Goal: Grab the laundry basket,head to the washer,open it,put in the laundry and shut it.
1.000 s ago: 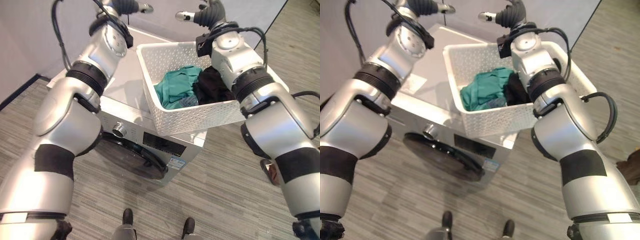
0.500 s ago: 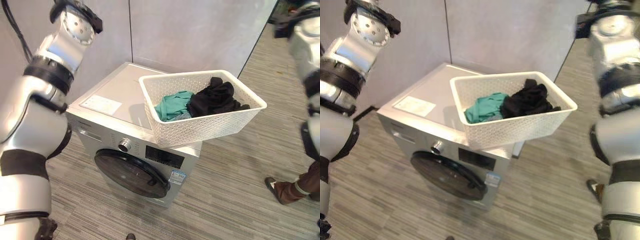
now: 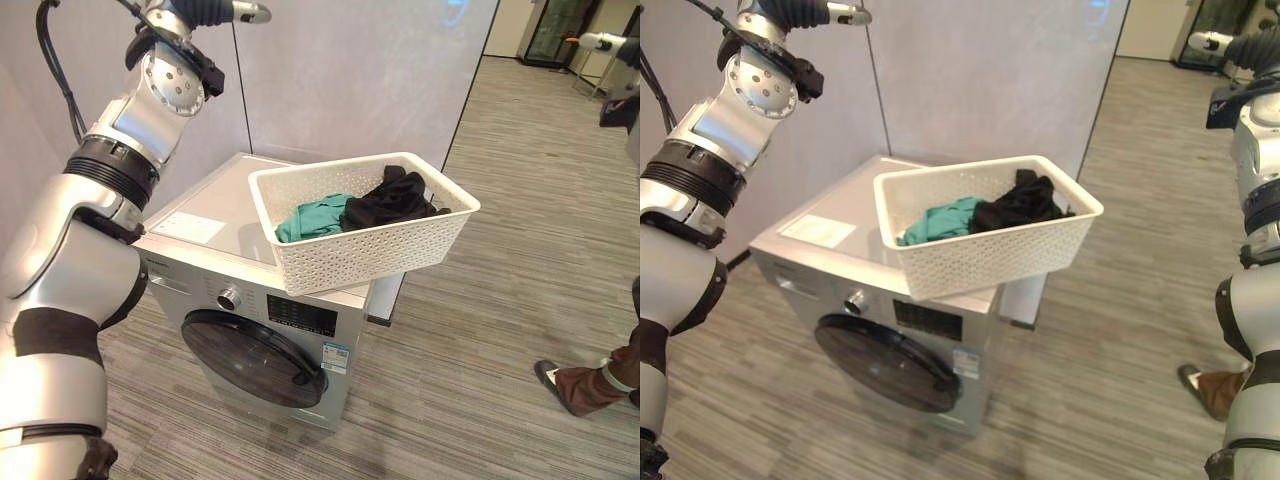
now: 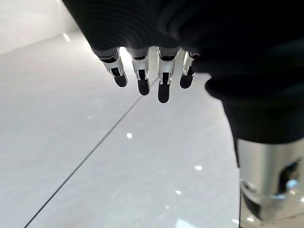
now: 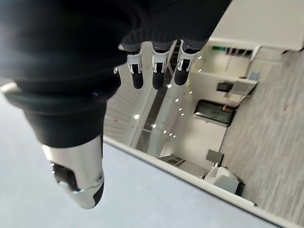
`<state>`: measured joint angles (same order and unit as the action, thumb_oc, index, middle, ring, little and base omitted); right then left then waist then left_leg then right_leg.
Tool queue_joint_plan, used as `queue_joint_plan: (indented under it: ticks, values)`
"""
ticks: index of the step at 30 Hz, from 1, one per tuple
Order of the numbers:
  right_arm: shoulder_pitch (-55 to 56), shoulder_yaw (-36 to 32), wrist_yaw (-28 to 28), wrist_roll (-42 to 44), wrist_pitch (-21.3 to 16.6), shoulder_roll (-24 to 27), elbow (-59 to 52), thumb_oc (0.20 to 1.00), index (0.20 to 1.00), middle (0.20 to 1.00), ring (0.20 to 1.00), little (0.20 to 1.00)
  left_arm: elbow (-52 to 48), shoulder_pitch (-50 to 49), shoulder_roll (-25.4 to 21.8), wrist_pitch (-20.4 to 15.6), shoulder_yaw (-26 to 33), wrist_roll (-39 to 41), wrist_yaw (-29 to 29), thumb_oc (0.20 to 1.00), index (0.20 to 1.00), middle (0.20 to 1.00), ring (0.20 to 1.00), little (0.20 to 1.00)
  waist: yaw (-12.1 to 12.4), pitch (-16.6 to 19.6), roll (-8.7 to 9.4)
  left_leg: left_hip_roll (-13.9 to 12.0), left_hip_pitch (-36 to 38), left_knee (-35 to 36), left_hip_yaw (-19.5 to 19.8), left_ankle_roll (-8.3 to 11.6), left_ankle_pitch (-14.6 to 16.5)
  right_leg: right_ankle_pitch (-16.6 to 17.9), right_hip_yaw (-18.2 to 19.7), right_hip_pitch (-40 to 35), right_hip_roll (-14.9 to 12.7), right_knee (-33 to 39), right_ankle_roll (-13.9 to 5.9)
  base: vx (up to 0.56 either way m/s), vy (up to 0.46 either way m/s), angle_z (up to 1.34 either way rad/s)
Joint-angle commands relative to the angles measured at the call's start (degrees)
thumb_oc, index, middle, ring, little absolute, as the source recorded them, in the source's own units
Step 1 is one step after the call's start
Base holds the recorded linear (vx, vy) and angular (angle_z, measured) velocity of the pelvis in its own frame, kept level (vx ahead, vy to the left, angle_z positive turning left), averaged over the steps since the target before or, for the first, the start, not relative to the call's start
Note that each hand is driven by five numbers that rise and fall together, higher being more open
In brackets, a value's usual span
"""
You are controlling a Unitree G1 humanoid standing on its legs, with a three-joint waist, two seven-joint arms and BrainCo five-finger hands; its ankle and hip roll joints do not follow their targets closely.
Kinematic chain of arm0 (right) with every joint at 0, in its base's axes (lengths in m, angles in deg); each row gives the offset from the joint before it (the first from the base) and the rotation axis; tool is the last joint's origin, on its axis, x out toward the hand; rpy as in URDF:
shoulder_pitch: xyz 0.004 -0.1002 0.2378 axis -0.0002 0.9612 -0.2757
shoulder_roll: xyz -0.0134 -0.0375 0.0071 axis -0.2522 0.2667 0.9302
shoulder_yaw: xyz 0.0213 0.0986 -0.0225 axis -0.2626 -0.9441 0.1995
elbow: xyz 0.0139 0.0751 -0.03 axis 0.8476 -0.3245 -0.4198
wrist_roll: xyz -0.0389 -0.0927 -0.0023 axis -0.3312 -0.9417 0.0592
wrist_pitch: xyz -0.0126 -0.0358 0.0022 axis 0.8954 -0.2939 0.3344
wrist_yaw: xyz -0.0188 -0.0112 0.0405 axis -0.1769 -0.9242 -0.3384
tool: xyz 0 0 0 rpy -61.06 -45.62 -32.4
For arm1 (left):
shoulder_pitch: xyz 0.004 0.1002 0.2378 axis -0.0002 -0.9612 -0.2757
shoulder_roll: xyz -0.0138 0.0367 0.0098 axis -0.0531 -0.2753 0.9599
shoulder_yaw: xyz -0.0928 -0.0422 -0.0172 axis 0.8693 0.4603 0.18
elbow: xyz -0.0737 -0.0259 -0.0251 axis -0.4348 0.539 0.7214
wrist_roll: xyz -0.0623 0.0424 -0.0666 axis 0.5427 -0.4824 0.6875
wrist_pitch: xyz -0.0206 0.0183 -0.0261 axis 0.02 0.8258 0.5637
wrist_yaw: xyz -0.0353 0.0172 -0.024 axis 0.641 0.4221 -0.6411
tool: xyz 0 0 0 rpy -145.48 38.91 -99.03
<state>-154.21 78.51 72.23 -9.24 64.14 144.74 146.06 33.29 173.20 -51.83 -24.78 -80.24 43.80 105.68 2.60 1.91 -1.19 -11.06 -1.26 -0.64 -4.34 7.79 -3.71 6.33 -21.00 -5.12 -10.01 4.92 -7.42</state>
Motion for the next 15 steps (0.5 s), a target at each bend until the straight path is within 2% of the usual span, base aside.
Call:
queue_joint_plan:
  ticks: [1, 2, 7, 10, 15]
  values:
    - [-7.42, 1.52, -0.32, 0.93, -2.27, 4.66, 2.35, 1.000, 1.000, 1.000, 1.000, 1.000, 2.55, 6.60, -0.26, -1.34, 0.79, 1.89, -0.10, 1.000, 1.000, 1.000, 1.000, 1.000, 2.61, -3.11, 0.95, -1.08, -1.55, 0.64, 4.83, -0.41, -0.98, -11.02, -1.88, -5.55, -1.76, -2.42, -1.92, -0.07, -0.128, 0.20]
    - [-6.13, 0.67, -0.45, 1.40, -2.44, 6.03, 2.59, 1.000, 1.000, 1.000, 1.000, 1.000, 1.82, 5.40, -0.33, -1.33, 1.39, 1.87, -0.43, 1.000, 1.000, 1.000, 1.000, 1.000, 2.43, -3.50, 0.51, -1.77, -1.76, 0.72, 5.37, -0.06, -1.80, -11.33, -1.93, -5.85, -0.72, -1.89, -1.29, -0.08, -0.119, 0.24]
    - [-1.39, -2.40, -0.29, 1.49, -2.65, 8.22, 1.87, 1.000, 1.000, 1.000, 1.000, 1.000, -1.32, 1.92, -1.54, -1.27, 3.73, 1.49, -0.26, 1.000, 1.000, 1.000, 1.000, 1.000, 2.60, -4.04, -0.40, -2.74, -2.17, 1.23, 6.45, 0.65, -3.35, -11.76, -2.39, -6.51, 0.71, -1.05, -0.34, -0.05, -0.074, 0.17]
    - [7.74, -9.18, -0.57, 1.40, -2.65, 10.77, 0.86, 1.000, 1.000, 1.000, 1.000, 1.000, -11.67, -7.16, -3.52, -2.49, 9.93, 1.44, -0.36, 1.000, 1.000, 1.000, 1.000, 1.000, 3.26, -3.78, -0.80, -3.31, -2.64, 1.77, 8.22, 1.15, -4.00, -11.97, -3.07, -7.11, 1.76, -0.30, 0.41, -0.04, -0.065, 0.27]
    - [13.24, -13.55, -1.06, 1.36, -2.61, 12.18, 1.64, 1.000, 1.000, 1.000, 1.000, 1.000, -19.35, -13.28, -5.39, -2.80, 12.71, 0.10, -0.97, 1.000, 1.000, 1.000, 1.000, 1.000, 4.31, -3.17, -0.72, -3.49, -2.92, 1.67, 9.26, 1.34, -3.84, -11.86, -3.45, -7.30, 2.10, -0.12, 0.57, -0.01, -0.025, 0.14]
